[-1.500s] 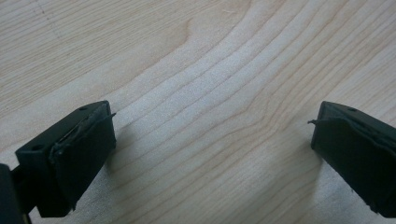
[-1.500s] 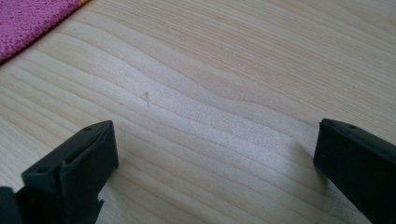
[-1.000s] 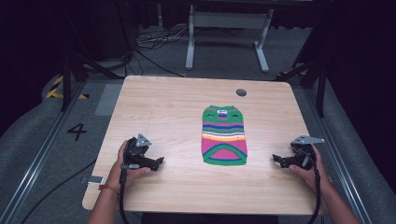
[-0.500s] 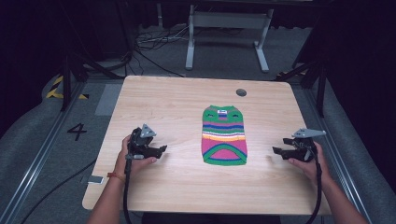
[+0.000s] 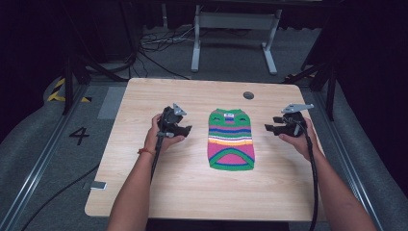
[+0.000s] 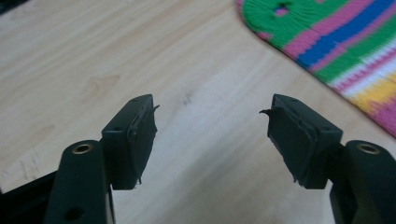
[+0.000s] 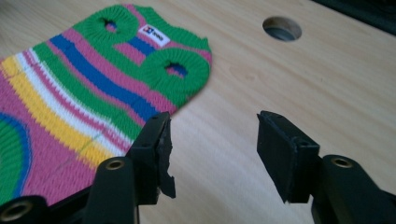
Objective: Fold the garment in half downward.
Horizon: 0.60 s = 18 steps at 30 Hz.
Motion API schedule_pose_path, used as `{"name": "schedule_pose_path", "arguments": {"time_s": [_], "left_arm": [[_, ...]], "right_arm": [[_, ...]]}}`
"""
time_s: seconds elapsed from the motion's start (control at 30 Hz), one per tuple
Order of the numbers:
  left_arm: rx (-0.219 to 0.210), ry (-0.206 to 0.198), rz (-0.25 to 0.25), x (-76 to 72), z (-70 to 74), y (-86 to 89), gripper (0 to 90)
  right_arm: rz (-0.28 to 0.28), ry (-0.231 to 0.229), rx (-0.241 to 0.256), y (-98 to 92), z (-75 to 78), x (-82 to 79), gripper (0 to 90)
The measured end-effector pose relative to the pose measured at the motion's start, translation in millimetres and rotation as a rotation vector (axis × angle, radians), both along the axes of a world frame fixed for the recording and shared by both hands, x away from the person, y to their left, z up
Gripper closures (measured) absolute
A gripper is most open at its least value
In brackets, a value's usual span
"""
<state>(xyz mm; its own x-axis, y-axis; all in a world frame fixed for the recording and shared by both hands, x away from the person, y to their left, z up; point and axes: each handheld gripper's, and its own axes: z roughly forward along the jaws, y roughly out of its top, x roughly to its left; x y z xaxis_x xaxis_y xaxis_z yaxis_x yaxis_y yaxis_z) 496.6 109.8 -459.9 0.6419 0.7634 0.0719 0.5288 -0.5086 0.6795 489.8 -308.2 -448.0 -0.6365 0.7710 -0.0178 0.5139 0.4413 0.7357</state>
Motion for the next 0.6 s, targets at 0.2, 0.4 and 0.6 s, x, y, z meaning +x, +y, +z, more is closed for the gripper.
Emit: {"name": "schedule_pose_path", "arguments": {"time_s": [0.2, 0.4, 0.6], "left_arm": [[-0.012, 0.041, -0.003, 26.8, -4.6, -24.6, 35.1], [-0.022, 0.071, 0.004, 47.3, -17.7, -44.0, 37.5], [-0.035, 0.071, 0.074, 66.5, -24.6, -60.4, 39.2]], "right_arm": [[0.017, 0.01, 0.006, 23.2, 0.1, 29.5, 49.4], [0.035, 0.027, 0.0, 43.7, -4.8, 52.2, 53.0], [0.003, 0.054, 0.003, 55.1, -18.4, 71.3, 55.4]]}}
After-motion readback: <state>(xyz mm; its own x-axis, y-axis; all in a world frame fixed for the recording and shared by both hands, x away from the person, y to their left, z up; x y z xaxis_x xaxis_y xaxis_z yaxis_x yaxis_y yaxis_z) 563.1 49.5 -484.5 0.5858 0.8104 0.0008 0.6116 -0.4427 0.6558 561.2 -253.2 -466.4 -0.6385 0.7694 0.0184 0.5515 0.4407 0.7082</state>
